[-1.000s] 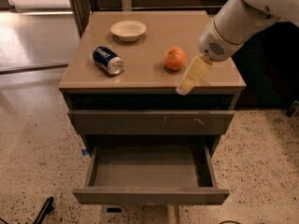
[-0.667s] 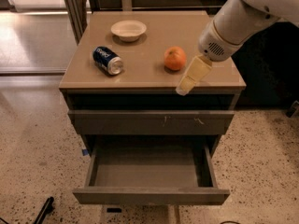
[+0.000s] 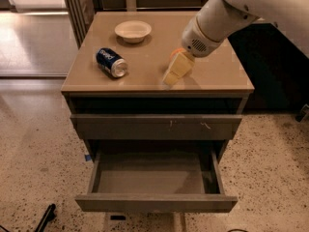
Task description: Place pepsi can into middle drawer
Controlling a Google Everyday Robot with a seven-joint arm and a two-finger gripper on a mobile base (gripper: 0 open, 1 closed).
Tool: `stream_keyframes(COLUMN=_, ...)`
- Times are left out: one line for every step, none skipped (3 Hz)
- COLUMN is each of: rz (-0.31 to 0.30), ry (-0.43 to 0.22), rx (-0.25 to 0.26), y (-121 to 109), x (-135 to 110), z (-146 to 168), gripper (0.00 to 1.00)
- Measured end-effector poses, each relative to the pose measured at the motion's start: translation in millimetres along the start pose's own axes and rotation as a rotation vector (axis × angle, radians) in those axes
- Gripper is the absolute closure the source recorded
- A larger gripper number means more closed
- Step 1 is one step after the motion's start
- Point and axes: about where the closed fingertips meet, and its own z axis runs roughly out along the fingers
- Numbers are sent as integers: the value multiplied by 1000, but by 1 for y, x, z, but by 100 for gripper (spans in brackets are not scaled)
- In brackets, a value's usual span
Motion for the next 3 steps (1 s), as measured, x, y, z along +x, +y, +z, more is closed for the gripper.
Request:
stream_keyframes(rz=-70, ry=-48, rx=-33, y=-16, x=-54, z=36, gripper=0)
stream_keyframes(rz=-128, ry=-60, rx=-78, y=-23, x=-103, z=68, gripper=0)
stream_keyframes(rz=-138, ry=-74, rx=-129, y=-23, x=-143, z=96, gripper=0)
